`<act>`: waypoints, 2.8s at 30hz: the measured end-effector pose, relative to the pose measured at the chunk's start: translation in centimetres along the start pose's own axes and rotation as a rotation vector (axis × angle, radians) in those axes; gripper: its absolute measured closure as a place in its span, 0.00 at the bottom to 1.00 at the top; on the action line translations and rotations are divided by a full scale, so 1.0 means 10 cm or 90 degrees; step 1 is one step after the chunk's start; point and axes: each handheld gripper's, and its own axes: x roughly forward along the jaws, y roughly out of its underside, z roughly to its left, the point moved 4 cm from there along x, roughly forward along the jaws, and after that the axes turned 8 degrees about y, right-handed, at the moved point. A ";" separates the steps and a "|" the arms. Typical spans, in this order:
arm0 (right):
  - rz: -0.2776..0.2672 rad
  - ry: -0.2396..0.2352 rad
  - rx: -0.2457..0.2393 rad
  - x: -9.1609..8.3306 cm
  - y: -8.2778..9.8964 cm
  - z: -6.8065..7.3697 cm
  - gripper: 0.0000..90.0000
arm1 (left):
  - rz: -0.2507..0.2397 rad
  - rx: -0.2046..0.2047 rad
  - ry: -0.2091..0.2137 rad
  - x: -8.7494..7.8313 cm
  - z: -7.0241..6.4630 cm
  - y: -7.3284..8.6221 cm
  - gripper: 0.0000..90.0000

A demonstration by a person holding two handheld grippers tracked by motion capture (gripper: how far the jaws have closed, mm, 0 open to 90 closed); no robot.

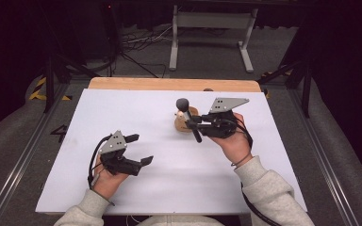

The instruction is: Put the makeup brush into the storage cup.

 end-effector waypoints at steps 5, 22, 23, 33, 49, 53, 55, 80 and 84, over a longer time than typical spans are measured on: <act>-0.025 0.011 0.007 0.01 0.00 -0.07 0.81 | -0.025 0.013 -0.010 -0.01 -0.01 0.03 0.06; -0.102 0.068 0.018 0.18 -0.05 -0.26 0.81 | -0.059 -0.006 0.005 -0.04 0.02 0.14 0.04; -0.107 0.072 0.019 0.18 -0.05 -0.28 0.81 | -0.059 -0.006 0.005 -0.04 0.02 0.14 0.03; -0.125 0.108 0.022 0.29 -0.05 -0.41 0.81 | -0.062 0.003 -0.013 -0.09 0.03 0.16 0.02; -0.131 0.172 0.051 0.48 -0.04 -0.61 0.81 | -0.064 0.001 -0.018 -0.11 0.03 0.17 0.02; -0.132 0.179 0.048 0.54 -0.03 -0.64 0.81 | -0.065 0.003 -0.022 -0.12 0.03 0.17 0.02; -0.134 0.182 0.049 0.56 -0.02 -0.65 0.81 | -0.065 0.003 -0.023 -0.12 0.03 0.17 0.02; -0.148 0.186 0.071 0.77 0.20 -0.74 0.81 | -0.063 0.000 -0.024 -0.11 0.03 0.19 0.02; -0.140 0.187 0.074 0.79 0.24 -0.74 0.81 | -0.063 0.001 -0.025 -0.11 0.04 0.19 0.02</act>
